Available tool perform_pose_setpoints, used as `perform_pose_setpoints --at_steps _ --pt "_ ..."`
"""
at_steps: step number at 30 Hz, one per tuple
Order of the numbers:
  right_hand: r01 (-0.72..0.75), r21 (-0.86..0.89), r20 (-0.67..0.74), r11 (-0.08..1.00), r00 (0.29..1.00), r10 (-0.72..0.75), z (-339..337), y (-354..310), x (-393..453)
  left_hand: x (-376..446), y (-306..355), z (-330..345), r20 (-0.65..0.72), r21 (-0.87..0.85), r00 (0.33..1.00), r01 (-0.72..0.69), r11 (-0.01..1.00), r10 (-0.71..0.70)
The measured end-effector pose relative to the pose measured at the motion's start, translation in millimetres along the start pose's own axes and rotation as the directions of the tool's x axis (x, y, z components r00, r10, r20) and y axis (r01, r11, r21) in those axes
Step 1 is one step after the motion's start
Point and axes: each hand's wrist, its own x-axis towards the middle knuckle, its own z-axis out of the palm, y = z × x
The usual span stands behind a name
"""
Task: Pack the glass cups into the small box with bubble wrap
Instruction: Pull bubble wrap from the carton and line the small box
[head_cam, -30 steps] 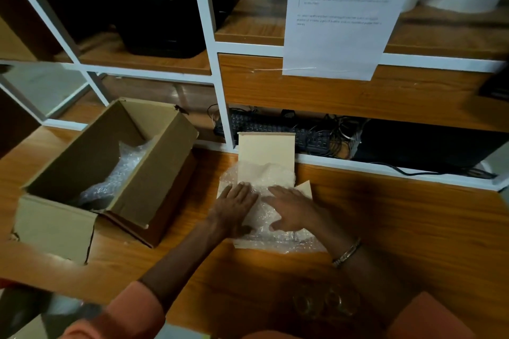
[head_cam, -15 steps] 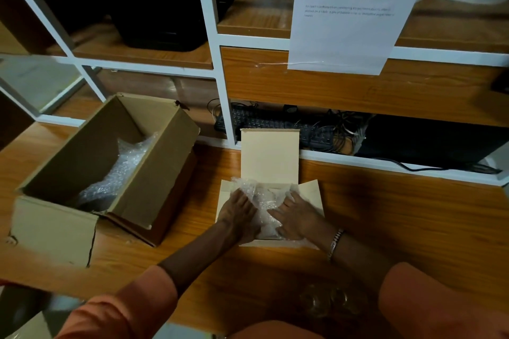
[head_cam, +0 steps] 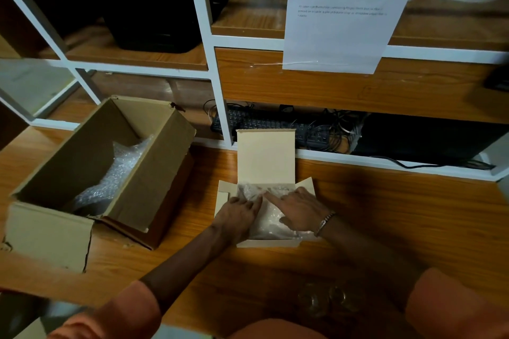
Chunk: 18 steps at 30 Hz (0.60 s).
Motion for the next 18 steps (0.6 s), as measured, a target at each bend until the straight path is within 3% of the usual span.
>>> perform_pose_setpoints --at_steps 6,18 --pt "-0.002 -0.004 -0.048 1.0 0.999 0.002 6.8 0.1 -0.9 -4.2 -1.1 3.5 -0.04 0.088 0.999 0.034 0.995 -0.031" --pt "0.005 -0.279 0.052 0.96 0.999 0.01 5.3 -19.3 8.5 2.2 -8.5 9.8 0.125 0.126 0.99 0.044 0.991 -0.06"
